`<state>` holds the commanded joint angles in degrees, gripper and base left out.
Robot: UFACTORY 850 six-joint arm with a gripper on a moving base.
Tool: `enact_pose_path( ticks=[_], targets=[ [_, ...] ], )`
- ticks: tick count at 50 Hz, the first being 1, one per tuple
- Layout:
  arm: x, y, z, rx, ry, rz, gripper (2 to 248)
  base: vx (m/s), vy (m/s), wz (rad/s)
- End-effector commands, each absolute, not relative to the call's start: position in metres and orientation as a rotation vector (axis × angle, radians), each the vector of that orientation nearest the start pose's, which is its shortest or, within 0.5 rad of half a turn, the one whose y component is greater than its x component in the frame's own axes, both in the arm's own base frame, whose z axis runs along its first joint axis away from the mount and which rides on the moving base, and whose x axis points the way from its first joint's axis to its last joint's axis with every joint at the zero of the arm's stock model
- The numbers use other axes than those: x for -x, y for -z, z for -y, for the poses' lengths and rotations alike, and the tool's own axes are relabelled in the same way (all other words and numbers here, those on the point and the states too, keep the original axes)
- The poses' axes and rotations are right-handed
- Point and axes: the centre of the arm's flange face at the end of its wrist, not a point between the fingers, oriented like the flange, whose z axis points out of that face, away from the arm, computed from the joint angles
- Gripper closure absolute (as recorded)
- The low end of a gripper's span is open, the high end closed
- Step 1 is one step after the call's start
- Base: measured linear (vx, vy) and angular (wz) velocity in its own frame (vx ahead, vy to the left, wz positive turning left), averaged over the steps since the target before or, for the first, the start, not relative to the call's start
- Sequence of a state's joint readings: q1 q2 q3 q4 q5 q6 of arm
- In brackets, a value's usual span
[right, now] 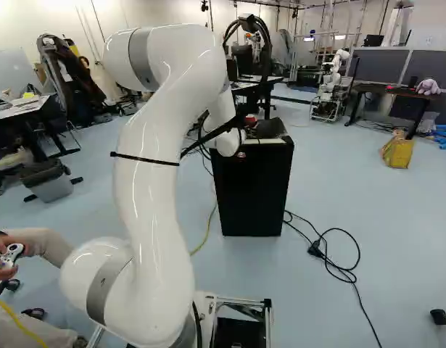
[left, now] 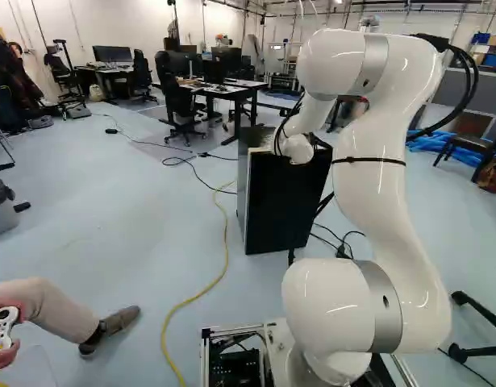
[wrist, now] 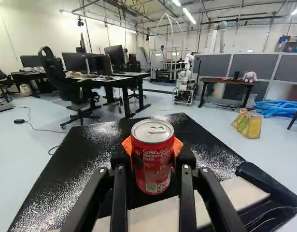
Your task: Grab a drink from the fridge
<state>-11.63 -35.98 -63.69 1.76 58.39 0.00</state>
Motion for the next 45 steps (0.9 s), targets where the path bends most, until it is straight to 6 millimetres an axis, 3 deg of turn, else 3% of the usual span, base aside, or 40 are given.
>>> enact_pose_path(
  ticks=[15,45],
  targets=[
    [-0.636,-0.382,0.133,2.366,2.267,-0.290,152,0.000,0.000,0.000],
    [-0.625,-0.387,0.126,2.372,2.253,-0.280,152,0.000,0.000,0.000]
  ],
)
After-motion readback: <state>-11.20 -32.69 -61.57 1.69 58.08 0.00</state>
